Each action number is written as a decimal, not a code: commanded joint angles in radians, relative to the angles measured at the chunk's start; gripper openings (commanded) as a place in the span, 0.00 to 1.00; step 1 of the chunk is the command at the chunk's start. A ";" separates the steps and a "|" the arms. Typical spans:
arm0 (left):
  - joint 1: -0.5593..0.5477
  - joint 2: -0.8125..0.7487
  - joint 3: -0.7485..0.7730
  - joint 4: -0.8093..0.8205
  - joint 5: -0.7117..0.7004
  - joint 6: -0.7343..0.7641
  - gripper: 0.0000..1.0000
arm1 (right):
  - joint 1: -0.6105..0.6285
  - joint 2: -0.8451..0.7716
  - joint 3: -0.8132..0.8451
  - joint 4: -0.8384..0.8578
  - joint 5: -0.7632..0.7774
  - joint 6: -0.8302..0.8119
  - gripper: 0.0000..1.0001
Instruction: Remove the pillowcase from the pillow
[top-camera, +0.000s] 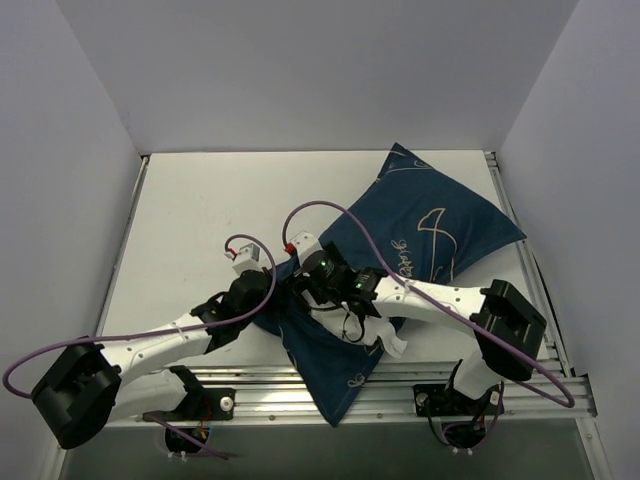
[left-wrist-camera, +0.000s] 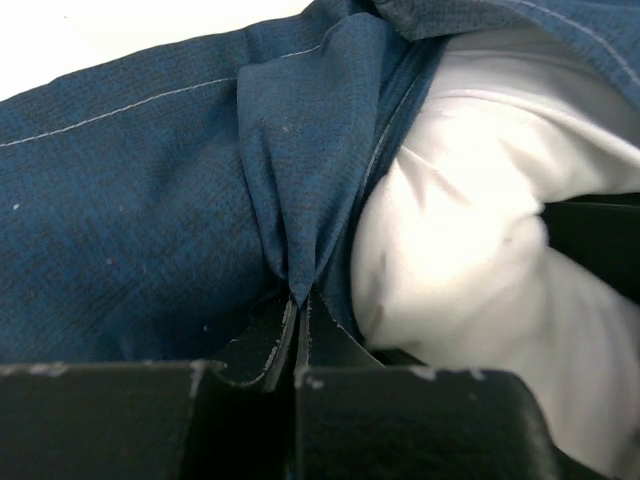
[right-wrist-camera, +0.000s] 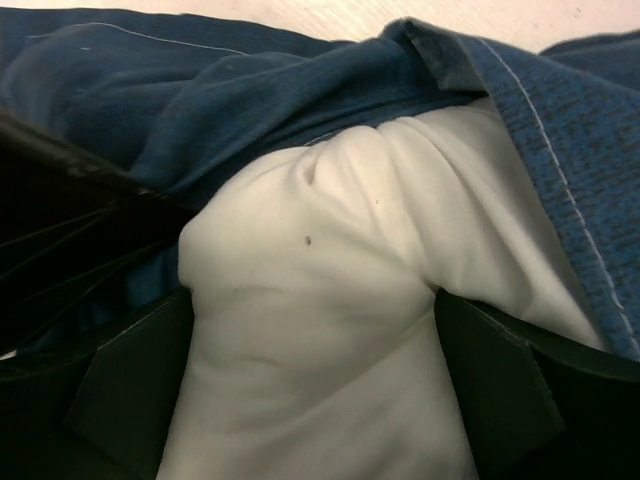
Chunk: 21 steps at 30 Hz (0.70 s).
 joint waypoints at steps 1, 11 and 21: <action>-0.002 0.010 -0.006 0.021 0.048 -0.008 0.02 | -0.016 0.103 -0.020 -0.102 0.244 0.064 0.99; -0.002 -0.016 -0.004 -0.043 0.003 -0.002 0.02 | -0.129 0.134 -0.011 -0.173 0.419 0.176 0.00; 0.010 -0.018 0.005 -0.146 -0.052 -0.025 0.02 | -0.368 -0.094 -0.074 -0.222 0.471 0.259 0.00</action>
